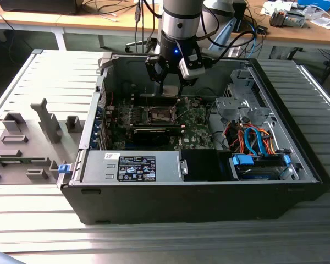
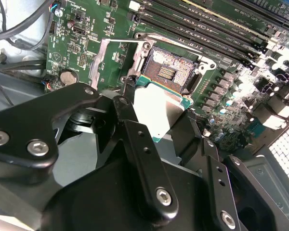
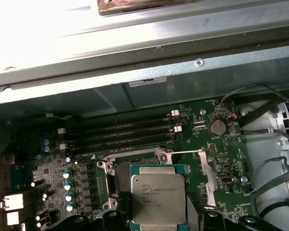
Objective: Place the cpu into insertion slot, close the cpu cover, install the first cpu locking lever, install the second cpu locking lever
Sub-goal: 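Place the cpu into insertion slot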
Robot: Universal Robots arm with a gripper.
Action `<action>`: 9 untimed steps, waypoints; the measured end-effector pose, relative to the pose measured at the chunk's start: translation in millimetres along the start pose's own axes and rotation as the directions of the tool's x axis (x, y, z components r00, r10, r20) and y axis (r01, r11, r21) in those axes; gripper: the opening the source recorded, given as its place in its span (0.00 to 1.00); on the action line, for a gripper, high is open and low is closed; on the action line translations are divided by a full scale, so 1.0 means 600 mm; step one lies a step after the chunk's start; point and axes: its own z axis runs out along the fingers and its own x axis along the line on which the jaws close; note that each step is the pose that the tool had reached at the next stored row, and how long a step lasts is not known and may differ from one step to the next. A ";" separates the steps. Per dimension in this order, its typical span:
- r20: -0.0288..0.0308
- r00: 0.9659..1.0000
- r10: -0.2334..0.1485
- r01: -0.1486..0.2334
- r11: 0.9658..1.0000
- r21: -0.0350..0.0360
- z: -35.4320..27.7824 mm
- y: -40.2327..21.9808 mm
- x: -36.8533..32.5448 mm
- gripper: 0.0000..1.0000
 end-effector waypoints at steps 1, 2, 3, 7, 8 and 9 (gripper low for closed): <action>0.000 1.000 0.000 0.000 1.000 0.000 0.000 0.000 0.000 0.54; 0.000 1.000 0.001 -0.001 1.000 0.000 0.000 0.000 0.000 0.54; 0.000 1.000 0.001 -0.001 1.000 0.000 0.000 0.000 0.000 0.54; 0.000 1.000 0.003 -0.003 1.000 0.000 0.000 0.000 0.000 0.54; 0.000 1.000 0.004 -0.004 1.000 0.000 0.000 0.000 0.000 0.54; 0.000 1.000 0.004 -0.004 1.000 0.000 0.000 0.000 0.000 0.54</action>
